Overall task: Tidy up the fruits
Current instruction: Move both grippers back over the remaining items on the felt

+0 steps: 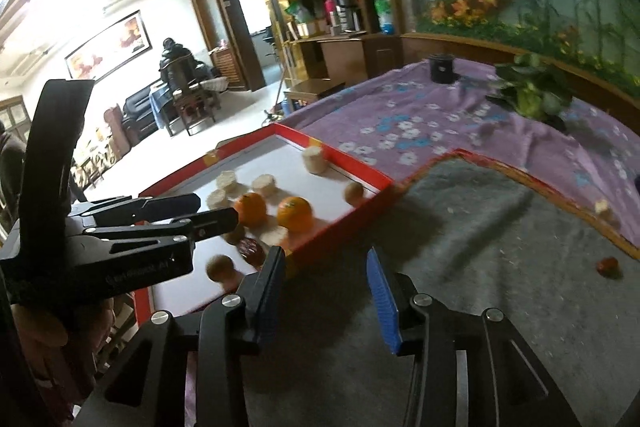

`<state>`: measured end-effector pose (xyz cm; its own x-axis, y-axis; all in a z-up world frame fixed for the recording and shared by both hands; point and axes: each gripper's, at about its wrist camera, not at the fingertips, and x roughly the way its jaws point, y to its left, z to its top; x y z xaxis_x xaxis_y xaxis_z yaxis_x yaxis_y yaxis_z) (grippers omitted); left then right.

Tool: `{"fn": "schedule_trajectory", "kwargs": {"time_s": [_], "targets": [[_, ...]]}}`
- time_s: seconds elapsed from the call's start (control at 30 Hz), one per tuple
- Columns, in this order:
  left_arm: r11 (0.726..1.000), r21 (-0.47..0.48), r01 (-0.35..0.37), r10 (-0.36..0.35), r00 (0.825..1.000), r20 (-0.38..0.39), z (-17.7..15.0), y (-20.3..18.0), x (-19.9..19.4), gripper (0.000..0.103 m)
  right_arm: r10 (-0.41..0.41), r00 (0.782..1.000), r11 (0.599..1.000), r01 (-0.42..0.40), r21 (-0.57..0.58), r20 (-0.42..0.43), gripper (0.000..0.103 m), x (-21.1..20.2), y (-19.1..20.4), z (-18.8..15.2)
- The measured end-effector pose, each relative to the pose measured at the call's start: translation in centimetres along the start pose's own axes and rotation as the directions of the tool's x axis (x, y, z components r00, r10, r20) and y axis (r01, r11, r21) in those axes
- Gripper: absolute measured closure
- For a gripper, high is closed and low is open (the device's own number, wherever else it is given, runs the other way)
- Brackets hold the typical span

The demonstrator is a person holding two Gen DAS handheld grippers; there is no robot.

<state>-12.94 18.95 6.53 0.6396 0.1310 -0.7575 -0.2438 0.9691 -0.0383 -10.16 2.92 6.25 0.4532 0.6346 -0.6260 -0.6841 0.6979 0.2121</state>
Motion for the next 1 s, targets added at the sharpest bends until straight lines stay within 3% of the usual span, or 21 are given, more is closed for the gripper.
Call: {"fn": "schedule_trajectory", "kwargs": {"time_s": [0.13,0.2,0.27,0.57,0.77,1.0], "targets": [[0.998,0.037,0.054,-0.054,0.998,-0.012,0.7,-2.9,0.4,0.051,-0.059,0.998,0.998,0.058,0.03,0.007,0.062,-1.6,-2.5,-1.1],[0.994,0.056,0.095,-0.094,0.995,-0.023,1.0,-4.8,0.7,0.041,-0.092,0.996,0.994,0.092,0.053,0.006,0.061,-2.5,-4.2,-1.8],[0.987,0.08,0.138,-0.135,0.99,-0.042,1.3,-6.8,1.1,0.039,-0.137,0.991,0.987,0.137,0.08,-0.003,0.061,-3.3,-6.0,-2.6],[0.947,0.125,0.296,-0.273,0.947,-0.168,4.4,-15.7,5.0,0.039,-0.329,0.943,0.914,0.33,0.235,-0.044,0.06,-8.0,-15.9,-5.2],[0.928,0.151,0.341,-0.31,0.93,-0.197,7.5,-21.1,7.3,0.04,-0.356,0.934,0.889,0.343,0.302,-0.015,0.059,-10.1,-19.2,-5.2],[0.922,0.158,0.353,-0.307,0.917,-0.255,10.9,-27.2,12.0,0.04,-0.329,0.944,0.896,0.309,0.32,0.007,0.059,-9.9,-20.6,-5.3]]}}
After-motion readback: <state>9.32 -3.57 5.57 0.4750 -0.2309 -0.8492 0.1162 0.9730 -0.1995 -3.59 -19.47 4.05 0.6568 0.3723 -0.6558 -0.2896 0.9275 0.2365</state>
